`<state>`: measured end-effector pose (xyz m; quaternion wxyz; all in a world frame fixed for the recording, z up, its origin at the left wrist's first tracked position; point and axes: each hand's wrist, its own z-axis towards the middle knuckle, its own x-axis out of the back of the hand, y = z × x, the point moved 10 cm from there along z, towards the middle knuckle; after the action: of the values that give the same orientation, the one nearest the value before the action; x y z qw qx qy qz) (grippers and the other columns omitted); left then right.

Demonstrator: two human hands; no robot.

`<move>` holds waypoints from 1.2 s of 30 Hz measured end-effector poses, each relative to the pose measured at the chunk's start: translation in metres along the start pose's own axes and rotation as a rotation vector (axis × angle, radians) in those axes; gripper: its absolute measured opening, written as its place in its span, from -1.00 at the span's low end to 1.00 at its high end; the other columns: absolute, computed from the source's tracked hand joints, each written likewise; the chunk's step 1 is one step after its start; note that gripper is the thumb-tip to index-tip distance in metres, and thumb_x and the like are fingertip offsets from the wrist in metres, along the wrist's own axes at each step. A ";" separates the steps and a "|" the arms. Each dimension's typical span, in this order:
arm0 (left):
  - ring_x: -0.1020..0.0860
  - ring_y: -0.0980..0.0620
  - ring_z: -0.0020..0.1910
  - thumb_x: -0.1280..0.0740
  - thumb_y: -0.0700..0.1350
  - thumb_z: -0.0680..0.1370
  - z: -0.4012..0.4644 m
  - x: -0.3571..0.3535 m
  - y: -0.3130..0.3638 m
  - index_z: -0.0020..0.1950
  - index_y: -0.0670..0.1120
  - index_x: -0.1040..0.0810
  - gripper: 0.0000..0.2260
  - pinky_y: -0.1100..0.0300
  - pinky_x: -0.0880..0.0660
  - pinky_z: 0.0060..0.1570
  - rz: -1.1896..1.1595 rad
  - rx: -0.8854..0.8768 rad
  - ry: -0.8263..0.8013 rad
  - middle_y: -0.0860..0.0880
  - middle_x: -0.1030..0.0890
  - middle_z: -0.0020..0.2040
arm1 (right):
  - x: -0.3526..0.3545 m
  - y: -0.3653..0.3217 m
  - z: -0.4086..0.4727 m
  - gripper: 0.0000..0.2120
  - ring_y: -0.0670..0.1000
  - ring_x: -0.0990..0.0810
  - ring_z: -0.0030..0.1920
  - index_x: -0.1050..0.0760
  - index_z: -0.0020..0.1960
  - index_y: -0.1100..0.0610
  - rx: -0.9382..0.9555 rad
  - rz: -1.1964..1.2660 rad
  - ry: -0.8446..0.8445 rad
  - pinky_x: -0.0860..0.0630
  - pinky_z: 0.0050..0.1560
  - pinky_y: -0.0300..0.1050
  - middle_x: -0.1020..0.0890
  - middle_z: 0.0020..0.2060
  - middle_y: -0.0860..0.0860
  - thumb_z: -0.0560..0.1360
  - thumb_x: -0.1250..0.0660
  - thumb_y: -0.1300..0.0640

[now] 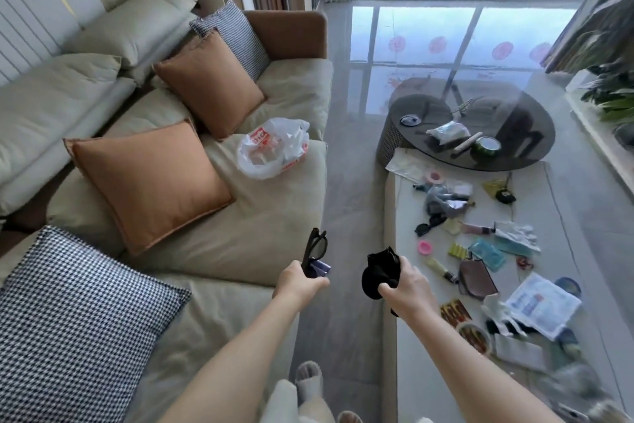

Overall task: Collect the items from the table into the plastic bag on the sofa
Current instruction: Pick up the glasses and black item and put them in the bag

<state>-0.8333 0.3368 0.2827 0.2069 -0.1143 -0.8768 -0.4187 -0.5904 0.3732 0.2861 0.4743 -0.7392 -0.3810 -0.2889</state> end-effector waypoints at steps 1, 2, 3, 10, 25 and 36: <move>-0.54 0.08 -0.23 -0.40 -0.07 0.32 0.012 0.001 0.006 -0.08 0.07 -0.63 -0.81 0.24 -0.45 -0.26 0.002 0.001 -0.004 0.08 -0.64 -0.09 | 0.002 -0.002 0.010 -0.43 0.09 -0.49 0.16 -0.28 0.33 0.02 -0.011 0.011 -0.001 -0.56 0.01 0.05 -0.53 0.13 0.05 0.35 -0.29 0.00; -0.55 0.08 -0.20 -0.41 -0.10 0.34 0.026 0.001 0.012 -0.06 0.05 -0.64 -0.81 0.24 -0.49 -0.25 0.006 -0.005 -0.010 0.08 -0.64 -0.10 | 0.004 -0.004 0.022 -0.42 0.10 -0.49 0.16 -0.27 0.34 0.03 -0.021 0.014 0.001 -0.56 0.01 0.05 -0.53 0.13 0.05 0.34 -0.29 0.00; -0.56 0.09 -0.18 -0.41 -0.12 0.35 0.041 0.002 0.020 -0.05 0.03 -0.65 -0.81 0.25 -0.50 -0.23 0.011 -0.020 -0.018 0.07 -0.64 -0.10 | 0.007 -0.007 0.034 -0.40 0.10 -0.49 0.17 -0.26 0.36 0.04 -0.032 0.008 0.014 -0.55 0.02 0.04 -0.52 0.15 0.05 0.35 -0.29 -0.01; -0.53 0.11 -0.24 -0.40 -0.17 0.39 0.123 0.019 0.071 -0.07 0.02 -0.65 -0.83 0.28 -0.41 -0.30 0.006 -0.095 -0.115 0.12 -0.60 -0.20 | 0.031 -0.041 0.103 -0.38 0.09 -0.48 0.20 -0.23 0.40 0.07 -0.097 -0.051 0.053 -0.53 -0.01 -0.03 -0.53 0.18 0.05 0.37 -0.28 0.00; -0.52 0.10 -0.29 -0.38 -0.10 0.26 0.237 0.038 0.147 -0.22 0.11 -0.64 -0.85 0.24 -0.44 -0.23 -0.036 -0.090 -0.166 0.16 -0.59 -0.29 | 0.047 -0.109 0.236 -0.46 0.06 -0.50 0.17 -0.30 0.33 0.06 -0.071 -0.006 0.020 -0.52 0.03 -0.03 -0.54 0.16 0.02 0.37 -0.30 0.03; -0.57 0.07 -0.17 -0.35 -0.03 0.20 0.343 0.037 0.201 -0.23 0.14 -0.60 -0.82 0.14 -0.51 -0.12 -0.104 0.055 -0.036 0.17 -0.67 -0.09 | 0.075 -0.130 0.394 -0.46 0.06 -0.48 0.19 -0.30 0.32 0.02 -0.006 -0.017 -0.094 -0.53 0.06 -0.01 -0.53 0.16 0.01 0.36 -0.31 0.04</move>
<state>-0.8826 0.7311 0.2445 0.1722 -0.0705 -0.8964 -0.4022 -0.6327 0.7916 0.2567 0.4510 -0.7502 -0.4083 -0.2590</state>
